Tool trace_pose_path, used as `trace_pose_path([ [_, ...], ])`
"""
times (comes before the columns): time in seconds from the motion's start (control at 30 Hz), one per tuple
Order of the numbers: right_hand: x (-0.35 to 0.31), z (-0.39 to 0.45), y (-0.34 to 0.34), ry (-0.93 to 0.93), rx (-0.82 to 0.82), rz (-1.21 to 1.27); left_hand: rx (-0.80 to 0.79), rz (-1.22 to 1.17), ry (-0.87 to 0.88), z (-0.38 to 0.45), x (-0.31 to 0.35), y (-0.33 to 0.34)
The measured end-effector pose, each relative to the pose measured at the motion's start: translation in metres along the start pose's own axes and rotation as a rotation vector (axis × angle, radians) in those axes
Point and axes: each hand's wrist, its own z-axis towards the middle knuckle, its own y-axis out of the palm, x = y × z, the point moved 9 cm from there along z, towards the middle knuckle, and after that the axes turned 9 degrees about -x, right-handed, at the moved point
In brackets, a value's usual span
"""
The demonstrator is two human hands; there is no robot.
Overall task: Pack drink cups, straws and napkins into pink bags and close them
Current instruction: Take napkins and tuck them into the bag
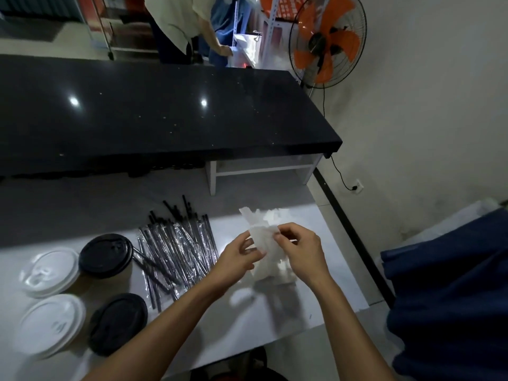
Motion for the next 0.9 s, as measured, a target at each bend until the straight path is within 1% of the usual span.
trace_pose_path([
  [0.03, 0.0, 0.002, 0.004, -0.004, -0.018, 0.005, 0.003, -0.046, 0.008, 0.001, 0.003, 0.002],
  [0.13, 0.007, 0.011, 0.014, -0.004, -0.081, 0.017, 0.081, -0.174, 0.013, 0.004, 0.003, -0.001],
  [0.23, 0.015, 0.019, 0.018, 0.006, -0.124, 0.037, 0.156, -0.214, 0.013, 0.008, -0.001, -0.002],
  [0.37, 0.032, 0.028, 0.016, 0.03, -0.129, 0.057, 0.239, -0.191, 0.004, 0.015, -0.013, -0.002],
  [0.53, 0.052, 0.037, 0.021, 0.065, -0.161, 0.022, 0.348, -0.123, -0.015, 0.014, -0.019, -0.005],
  [0.63, 0.054, 0.042, 0.03, 0.053, -0.279, 0.093, 0.371, -0.111, -0.029, 0.011, -0.019, -0.01],
  [0.73, 0.048, 0.043, 0.043, 0.025, -0.42, 0.099, 0.371, -0.08, -0.046, 0.007, -0.018, -0.016],
  [0.9, 0.045, 0.05, 0.052, 0.018, -0.464, 0.142, 0.444, -0.057, -0.06, 0.0, -0.018, -0.025],
])
